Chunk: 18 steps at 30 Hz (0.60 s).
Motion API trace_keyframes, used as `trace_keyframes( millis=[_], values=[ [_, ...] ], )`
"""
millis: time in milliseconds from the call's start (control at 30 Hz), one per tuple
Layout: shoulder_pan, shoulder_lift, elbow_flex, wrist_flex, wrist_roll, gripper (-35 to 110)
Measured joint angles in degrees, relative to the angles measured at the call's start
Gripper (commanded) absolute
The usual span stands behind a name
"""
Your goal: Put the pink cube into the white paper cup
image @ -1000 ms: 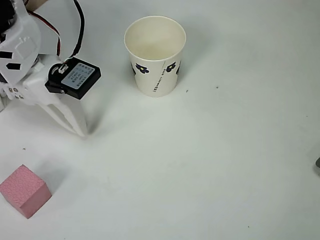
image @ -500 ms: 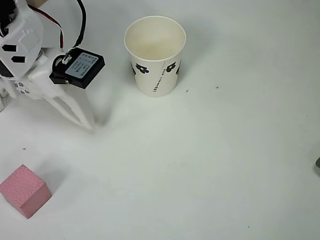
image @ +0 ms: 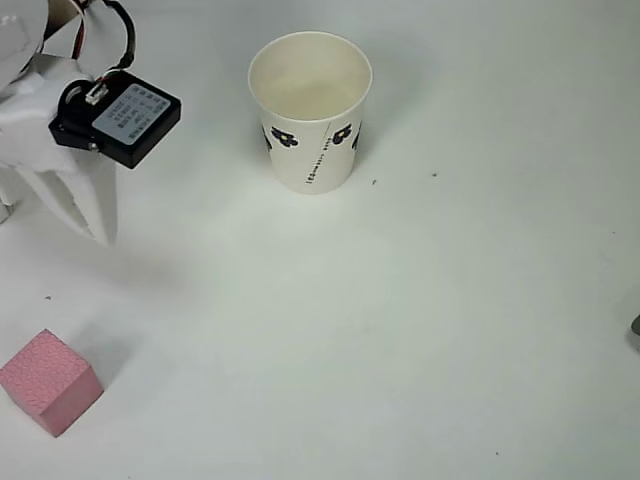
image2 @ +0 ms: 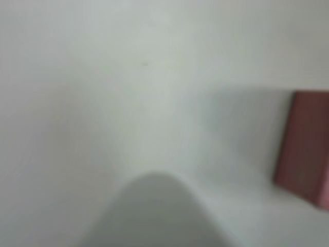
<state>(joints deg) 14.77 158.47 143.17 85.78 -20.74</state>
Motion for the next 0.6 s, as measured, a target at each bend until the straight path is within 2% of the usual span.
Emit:
trace_keyframes(
  millis=[333, 600],
  values=[
    [8.4, -8.3, 0.0, -0.6, -7.7, 13],
    [11.3, -11.2, 0.0, -6.9, -9.2, 18]
  ],
)
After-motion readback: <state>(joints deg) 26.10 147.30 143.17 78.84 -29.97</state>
